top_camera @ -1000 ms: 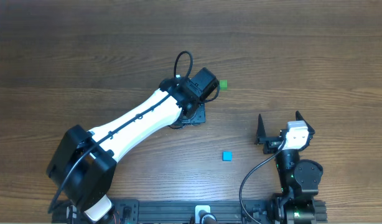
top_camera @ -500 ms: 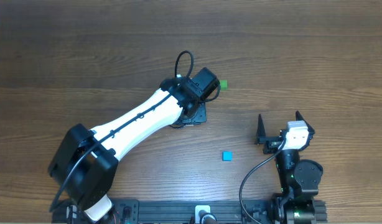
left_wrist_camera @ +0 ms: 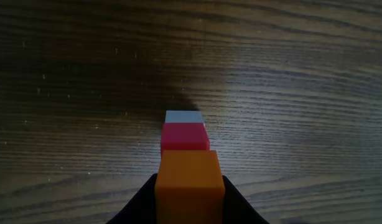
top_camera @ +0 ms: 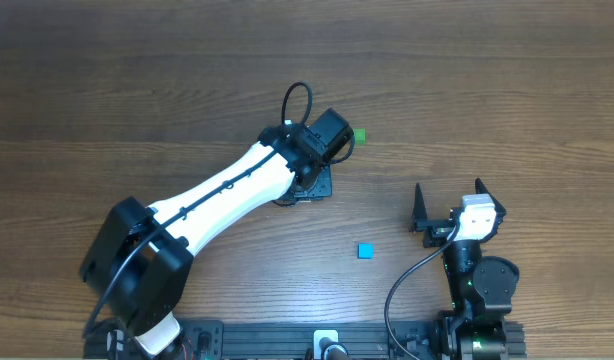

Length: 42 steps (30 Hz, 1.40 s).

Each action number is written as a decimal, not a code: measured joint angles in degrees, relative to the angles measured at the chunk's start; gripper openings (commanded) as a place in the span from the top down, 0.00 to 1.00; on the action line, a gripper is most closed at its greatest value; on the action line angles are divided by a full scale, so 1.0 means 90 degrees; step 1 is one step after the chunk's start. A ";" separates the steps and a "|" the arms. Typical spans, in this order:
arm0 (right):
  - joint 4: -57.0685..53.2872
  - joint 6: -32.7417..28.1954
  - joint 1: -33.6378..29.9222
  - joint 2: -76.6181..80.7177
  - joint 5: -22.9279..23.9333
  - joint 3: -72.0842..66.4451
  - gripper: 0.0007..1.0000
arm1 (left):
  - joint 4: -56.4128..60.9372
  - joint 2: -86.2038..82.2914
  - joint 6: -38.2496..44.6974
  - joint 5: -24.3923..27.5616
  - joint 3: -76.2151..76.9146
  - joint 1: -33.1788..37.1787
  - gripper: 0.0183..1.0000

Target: Stack Cubes

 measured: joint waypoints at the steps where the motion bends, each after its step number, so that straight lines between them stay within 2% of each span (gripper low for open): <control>1: 0.0000 0.0000 0.0000 0.0000 0.0000 0.0000 0.01 | 0.0000 0.0022 -0.0002 0.0000 0.0005 0.0000 0.98; 14: 0.0000 0.0000 0.0000 0.0000 0.0000 0.0000 0.01 | 0.0024 0.0136 0.0000 0.0000 0.0022 0.0000 0.96; 22: 0.0000 0.0000 0.0000 0.0000 0.0000 0.0000 0.01 | 0.0024 0.0138 0.0000 0.0000 0.0024 0.0000 0.83; 38: 0.0000 0.0002 0.0000 0.0000 0.0000 0.0000 0.01 | 0.0024 0.0138 -0.0002 -0.0002 0.0024 0.0000 0.82; 42: 0.0000 0.0002 0.0000 0.0000 0.0000 0.0000 0.01 | 0.0024 0.0138 0.0000 -0.0005 0.0024 0.0000 0.79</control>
